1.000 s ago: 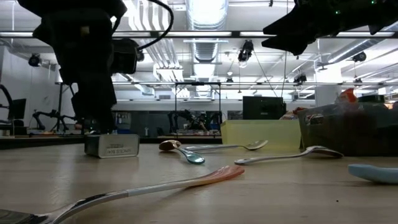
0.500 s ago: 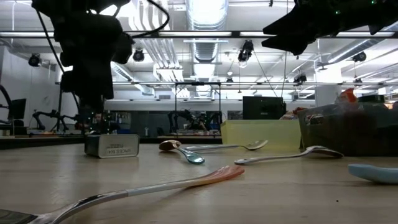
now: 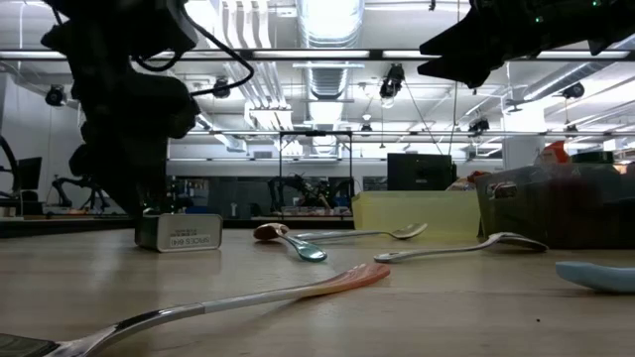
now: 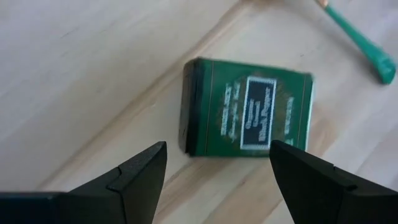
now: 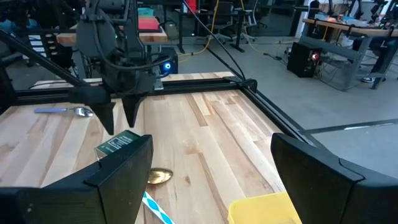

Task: Pick & Place Food Item
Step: Put the black seasoning can into the black bin

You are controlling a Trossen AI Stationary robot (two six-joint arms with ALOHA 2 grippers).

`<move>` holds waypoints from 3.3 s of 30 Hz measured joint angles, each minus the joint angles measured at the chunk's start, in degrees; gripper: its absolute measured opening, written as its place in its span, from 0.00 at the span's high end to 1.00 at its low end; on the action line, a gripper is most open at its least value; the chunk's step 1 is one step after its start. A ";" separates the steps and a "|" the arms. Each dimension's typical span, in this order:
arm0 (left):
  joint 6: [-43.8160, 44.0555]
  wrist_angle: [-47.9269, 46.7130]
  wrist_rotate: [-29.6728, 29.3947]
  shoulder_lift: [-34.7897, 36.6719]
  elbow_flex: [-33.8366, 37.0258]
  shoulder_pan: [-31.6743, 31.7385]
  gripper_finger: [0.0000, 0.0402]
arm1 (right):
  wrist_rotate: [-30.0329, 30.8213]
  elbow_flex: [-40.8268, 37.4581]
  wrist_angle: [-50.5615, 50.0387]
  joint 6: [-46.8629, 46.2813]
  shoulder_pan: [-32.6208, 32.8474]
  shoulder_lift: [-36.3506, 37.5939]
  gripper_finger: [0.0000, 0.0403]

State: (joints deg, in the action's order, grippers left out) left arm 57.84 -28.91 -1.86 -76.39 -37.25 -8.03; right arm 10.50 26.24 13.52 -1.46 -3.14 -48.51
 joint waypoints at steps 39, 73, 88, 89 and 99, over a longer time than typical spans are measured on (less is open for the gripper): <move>-13.15 25.10 15.04 -26.04 -13.16 2.36 0.28 | 0.02 0.00 0.01 0.01 0.00 0.00 0.19; -28.77 19.00 7.10 -20.77 -23.07 5.89 0.28 | 0.01 0.00 0.01 0.01 0.00 -0.02 0.19; -44.20 30.82 -6.13 12.05 0.45 5.90 0.28 | 0.02 0.00 -0.02 0.01 0.00 -0.02 0.19; -44.19 30.69 -6.11 14.42 1.62 5.90 0.28 | 0.00 0.00 0.03 0.01 -0.02 -0.02 0.19; -44.96 28.66 -6.52 38.33 11.89 6.00 0.28 | 0.02 0.00 0.02 0.01 0.00 -0.02 0.19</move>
State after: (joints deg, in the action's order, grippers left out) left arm 12.88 -0.25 -8.38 -38.06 -25.36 -2.03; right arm 10.52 26.24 13.54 -1.45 -3.14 -48.53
